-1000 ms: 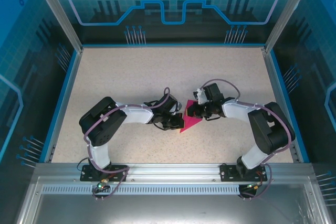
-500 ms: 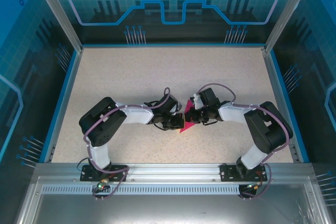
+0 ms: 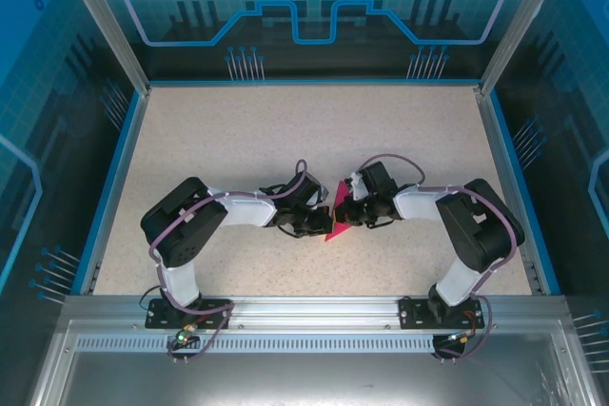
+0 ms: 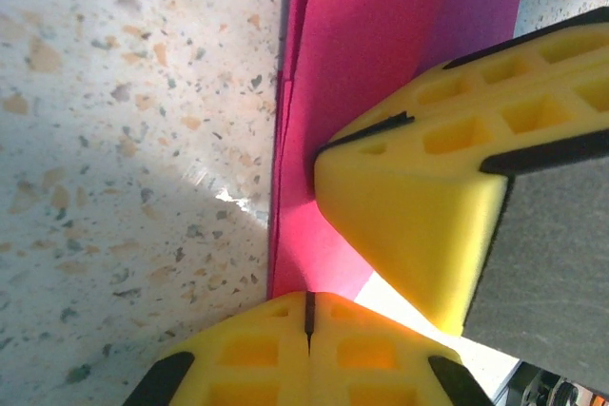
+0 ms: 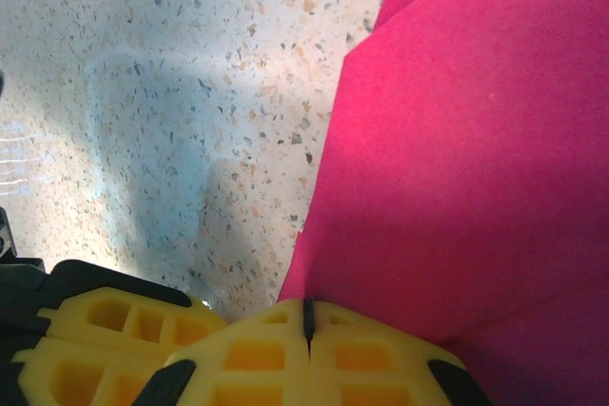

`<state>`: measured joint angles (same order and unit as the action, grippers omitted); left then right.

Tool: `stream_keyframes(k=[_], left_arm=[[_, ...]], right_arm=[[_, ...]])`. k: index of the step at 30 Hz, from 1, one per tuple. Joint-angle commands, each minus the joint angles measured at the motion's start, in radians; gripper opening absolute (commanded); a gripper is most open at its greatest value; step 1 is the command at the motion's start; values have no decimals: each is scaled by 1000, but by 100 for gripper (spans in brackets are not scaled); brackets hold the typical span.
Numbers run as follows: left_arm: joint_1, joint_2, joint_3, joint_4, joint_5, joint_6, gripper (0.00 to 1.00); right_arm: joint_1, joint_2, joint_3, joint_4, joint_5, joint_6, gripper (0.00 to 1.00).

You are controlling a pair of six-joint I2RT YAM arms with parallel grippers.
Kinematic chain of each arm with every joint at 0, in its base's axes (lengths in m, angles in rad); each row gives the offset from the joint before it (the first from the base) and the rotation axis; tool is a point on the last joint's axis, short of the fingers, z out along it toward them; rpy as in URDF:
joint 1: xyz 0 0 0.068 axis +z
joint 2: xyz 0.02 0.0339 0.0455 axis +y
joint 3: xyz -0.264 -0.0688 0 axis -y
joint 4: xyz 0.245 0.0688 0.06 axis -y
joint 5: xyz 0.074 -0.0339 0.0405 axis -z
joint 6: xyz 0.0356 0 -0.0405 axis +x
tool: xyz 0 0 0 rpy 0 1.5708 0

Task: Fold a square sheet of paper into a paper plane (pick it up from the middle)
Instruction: Fourth fold the wing at the center of the table.

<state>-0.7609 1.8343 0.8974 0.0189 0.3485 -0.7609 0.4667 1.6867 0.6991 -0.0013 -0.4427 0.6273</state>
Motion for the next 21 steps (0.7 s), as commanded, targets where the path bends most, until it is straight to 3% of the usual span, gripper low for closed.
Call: stream_keyframes(k=[1, 12, 17, 21], left_arm=[[-7, 27, -58, -191, -75, -3, 0], [-6, 34, -80, -242, -87, 13, 0], [2, 12, -75, -258, -111, 41, 0], [25, -17, -95, -262, -119, 60, 0]], right_arm=[[-66, 49, -17, -6, 78, -27, 4], [-256, 83, 70, -6, 22, -60, 5], [-227, -21, 51, -12, -19, -45, 5], [-115, -115, 29, -44, 5, -26, 6]])
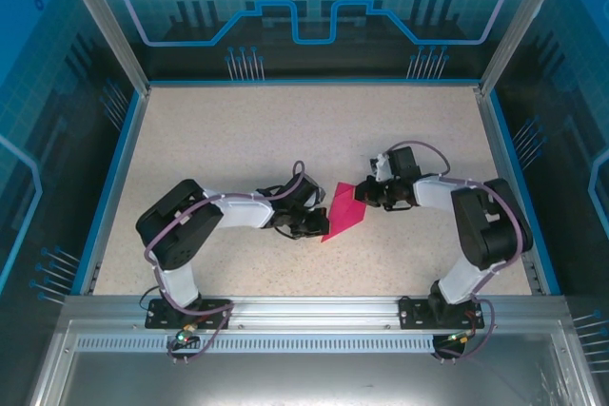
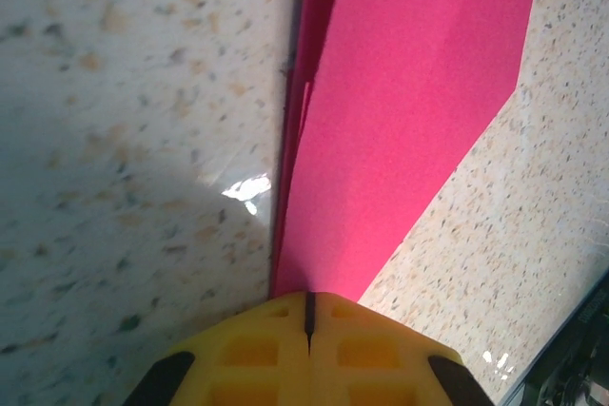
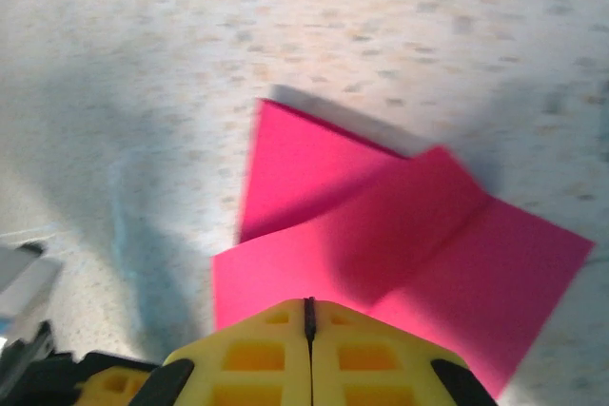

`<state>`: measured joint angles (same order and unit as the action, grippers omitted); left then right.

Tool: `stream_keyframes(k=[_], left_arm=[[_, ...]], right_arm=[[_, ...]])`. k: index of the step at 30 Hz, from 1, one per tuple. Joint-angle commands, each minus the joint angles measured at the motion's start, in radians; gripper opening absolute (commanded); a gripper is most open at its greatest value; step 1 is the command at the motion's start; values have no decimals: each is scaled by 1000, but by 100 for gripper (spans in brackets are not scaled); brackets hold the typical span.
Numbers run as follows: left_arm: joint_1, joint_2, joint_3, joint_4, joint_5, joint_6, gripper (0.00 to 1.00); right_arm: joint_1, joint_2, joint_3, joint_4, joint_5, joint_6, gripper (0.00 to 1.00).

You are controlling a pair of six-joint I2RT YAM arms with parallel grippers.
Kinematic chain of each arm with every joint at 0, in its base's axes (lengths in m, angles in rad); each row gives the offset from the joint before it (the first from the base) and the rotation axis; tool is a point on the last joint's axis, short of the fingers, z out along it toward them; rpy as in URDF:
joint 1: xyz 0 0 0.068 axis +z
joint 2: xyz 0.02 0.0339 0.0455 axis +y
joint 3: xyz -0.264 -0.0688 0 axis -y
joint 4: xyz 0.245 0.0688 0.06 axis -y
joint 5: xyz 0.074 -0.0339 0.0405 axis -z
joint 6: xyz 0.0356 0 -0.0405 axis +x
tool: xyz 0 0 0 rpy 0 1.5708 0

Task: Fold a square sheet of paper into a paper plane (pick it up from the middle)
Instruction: Fourth fold the wing at the center of the table.

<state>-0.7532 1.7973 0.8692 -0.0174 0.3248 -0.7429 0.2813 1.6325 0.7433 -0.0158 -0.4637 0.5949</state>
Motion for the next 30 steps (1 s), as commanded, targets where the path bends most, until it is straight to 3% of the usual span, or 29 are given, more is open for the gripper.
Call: stream_keyframes(k=[1, 6, 13, 17, 23, 30], left_arm=[[23, 10, -75, -227, -99, 47, 0], [37, -19, -95, -227, -99, 59, 0], [36, -27, -109, -226, -96, 55, 0], [37, -22, -113, -238, -94, 56, 0], [36, -11, -125, -243, -79, 54, 0], [36, -10, -127, -238, -69, 54, 0]], right_arm=[[112, -65, -15, -41, 44, 14, 6], [238, -12, -5, -23, 86, 65, 6], [264, 94, 33, -25, 86, 42, 5], [190, 141, 40, -19, 82, 11, 5], [-15, 172, 24, 48, 35, 2, 5], [-101, 189, 93, 15, 69, 15, 6]])
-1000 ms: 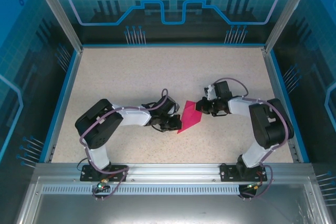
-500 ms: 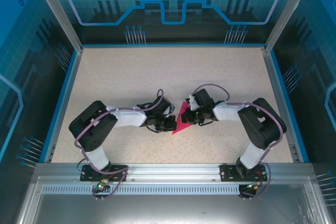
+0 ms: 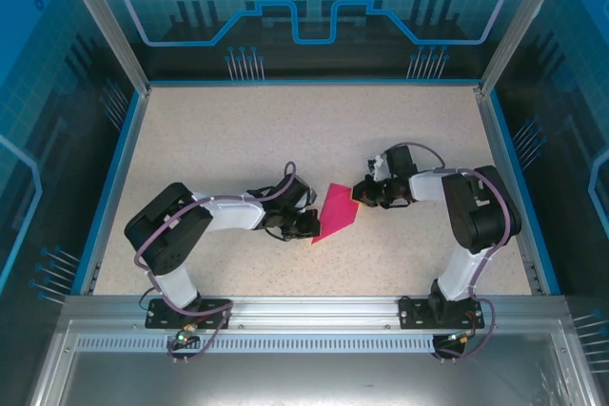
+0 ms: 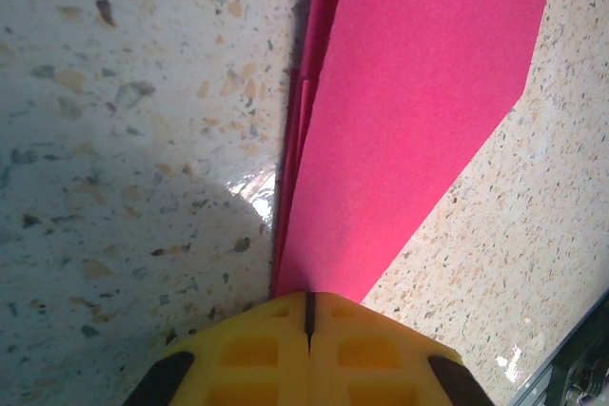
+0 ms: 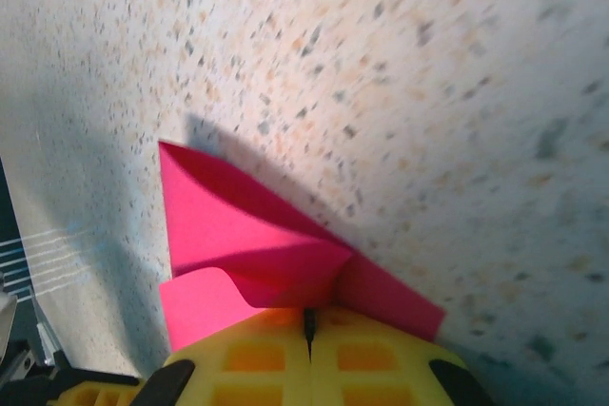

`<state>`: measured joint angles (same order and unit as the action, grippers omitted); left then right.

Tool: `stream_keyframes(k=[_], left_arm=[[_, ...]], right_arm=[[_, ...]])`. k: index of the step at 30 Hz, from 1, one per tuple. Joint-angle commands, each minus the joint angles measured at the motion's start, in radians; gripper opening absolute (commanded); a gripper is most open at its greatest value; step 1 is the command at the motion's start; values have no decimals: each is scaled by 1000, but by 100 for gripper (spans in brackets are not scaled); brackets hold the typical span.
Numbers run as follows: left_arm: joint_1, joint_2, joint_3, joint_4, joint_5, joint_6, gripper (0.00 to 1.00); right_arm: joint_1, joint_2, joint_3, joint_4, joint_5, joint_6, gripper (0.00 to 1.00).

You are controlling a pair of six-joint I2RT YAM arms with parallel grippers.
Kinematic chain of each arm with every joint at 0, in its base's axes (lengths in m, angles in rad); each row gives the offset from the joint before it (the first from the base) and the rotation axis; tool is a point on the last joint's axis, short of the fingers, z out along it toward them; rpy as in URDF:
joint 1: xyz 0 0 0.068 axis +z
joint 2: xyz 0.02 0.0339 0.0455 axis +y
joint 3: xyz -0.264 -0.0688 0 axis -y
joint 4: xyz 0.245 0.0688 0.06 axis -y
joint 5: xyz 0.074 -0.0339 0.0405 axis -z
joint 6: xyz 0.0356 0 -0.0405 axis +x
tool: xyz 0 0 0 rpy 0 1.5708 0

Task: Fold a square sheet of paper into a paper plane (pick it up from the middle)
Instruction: Fourth fold the wing at the center of the table.

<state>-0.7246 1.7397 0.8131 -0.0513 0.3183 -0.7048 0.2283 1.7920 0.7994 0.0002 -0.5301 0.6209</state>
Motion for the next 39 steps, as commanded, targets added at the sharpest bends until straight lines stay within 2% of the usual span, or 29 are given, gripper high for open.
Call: stream_keyframes(k=[1, 6, 9, 16, 19, 23, 29, 39], left_arm=[[8, 46, -71, -203, -62, 18, 0], [8, 44, -68, -197, -58, 20, 0], [8, 39, -67, -193, -54, 22, 0], [7, 39, -59, -189, -54, 21, 0], [8, 41, -59, -193, -56, 21, 0], [8, 42, -58, -200, -59, 19, 0], [8, 37, -61, -214, -63, 19, 0], [8, 36, -75, -208, -59, 17, 0]], right_arm=[[-58, 27, 43, -3, 138, -1, 6], [-75, -41, 43, -10, 173, 26, 6], [-70, -86, 35, 0, 130, 26, 6], [50, -154, -24, 25, 38, -10, 6], [117, -124, -9, 0, 21, -38, 6], [154, -53, 13, 7, 0, -48, 6], [115, 24, 35, 47, 11, -46, 5], [-51, 49, 30, 93, 68, -26, 5]])
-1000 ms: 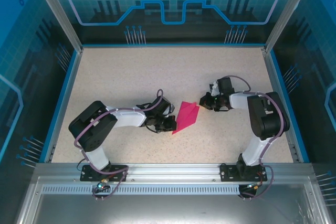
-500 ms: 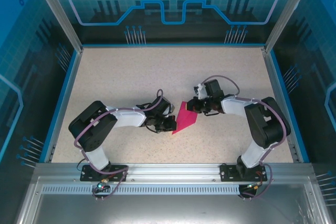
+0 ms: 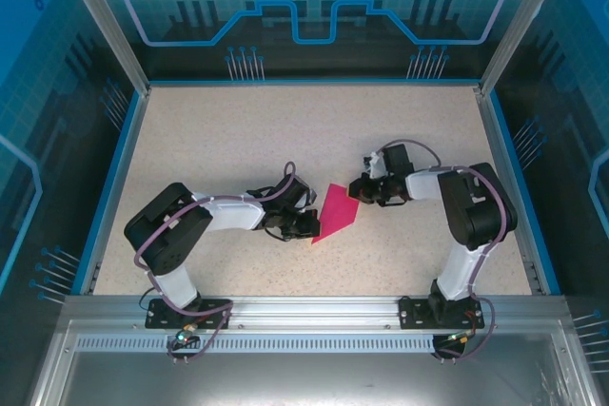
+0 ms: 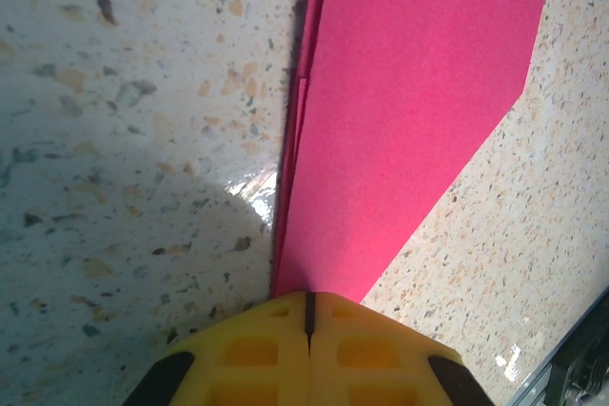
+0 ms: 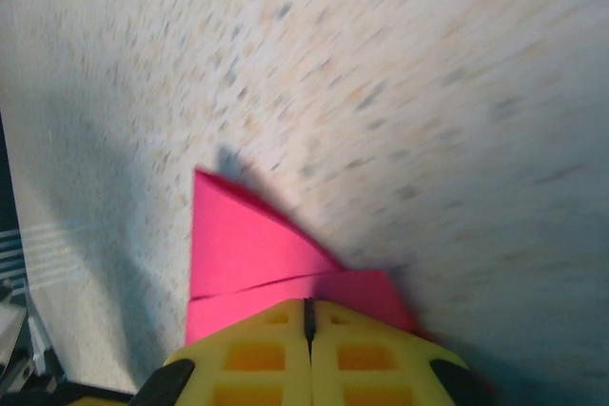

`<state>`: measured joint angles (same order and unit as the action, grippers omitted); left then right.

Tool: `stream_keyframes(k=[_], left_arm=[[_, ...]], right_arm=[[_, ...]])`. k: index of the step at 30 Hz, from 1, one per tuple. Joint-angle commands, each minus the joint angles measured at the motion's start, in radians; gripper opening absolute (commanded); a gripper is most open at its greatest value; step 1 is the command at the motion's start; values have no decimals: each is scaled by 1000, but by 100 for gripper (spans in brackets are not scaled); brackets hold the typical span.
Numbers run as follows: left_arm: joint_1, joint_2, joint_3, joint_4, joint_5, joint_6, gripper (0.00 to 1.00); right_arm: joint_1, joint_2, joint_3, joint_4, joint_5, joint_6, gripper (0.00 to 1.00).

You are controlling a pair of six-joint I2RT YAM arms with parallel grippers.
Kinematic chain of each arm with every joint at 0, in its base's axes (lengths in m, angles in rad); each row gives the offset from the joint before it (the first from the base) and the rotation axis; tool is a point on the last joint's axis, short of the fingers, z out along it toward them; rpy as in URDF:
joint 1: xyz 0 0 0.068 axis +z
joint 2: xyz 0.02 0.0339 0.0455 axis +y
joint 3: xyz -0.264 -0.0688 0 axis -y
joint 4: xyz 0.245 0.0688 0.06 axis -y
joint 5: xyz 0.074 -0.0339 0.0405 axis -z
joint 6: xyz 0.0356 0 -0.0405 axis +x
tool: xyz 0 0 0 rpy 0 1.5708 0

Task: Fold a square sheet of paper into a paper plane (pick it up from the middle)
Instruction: Fourth fold the wing at the center of the table, then pick up the paper from the center of the table.

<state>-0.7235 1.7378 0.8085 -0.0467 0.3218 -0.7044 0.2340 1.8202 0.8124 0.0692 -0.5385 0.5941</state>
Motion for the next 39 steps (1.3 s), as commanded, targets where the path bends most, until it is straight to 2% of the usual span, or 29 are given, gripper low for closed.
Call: stream_keyframes(k=[1, 8, 12, 15, 18, 21, 24, 28, 31, 39], left_arm=[[6, 36, -72, -213, -63, 17, 0], [7, 12, -50, -201, -58, 28, 0], [7, -22, 19, -170, -45, 35, 3], [9, -67, 87, -143, -45, 39, 17], [22, -106, 140, -131, -75, 43, 36], [42, -144, 166, -169, -198, 13, 56], [74, -176, 165, -193, -308, 5, 70], [106, -194, 163, -210, -362, 2, 83], [114, -203, 155, -216, -387, -4, 99], [155, -202, 143, -233, -341, -45, 99]], right_arm=[[-74, 21, 19, 26, 81, 11, 6], [-92, -68, 38, 0, 107, 44, 7], [-60, -191, 8, -52, 122, 55, 13], [-23, -269, -29, -90, 129, 81, 21], [9, -333, -88, -97, 130, 146, 35], [44, -380, -151, -71, 144, 238, 48], [92, -387, -190, -37, 169, 315, 56], [150, -335, -191, 10, 198, 363, 57], [181, -278, -169, 43, 200, 376, 54], [227, -172, -136, 146, 160, 398, 42]])
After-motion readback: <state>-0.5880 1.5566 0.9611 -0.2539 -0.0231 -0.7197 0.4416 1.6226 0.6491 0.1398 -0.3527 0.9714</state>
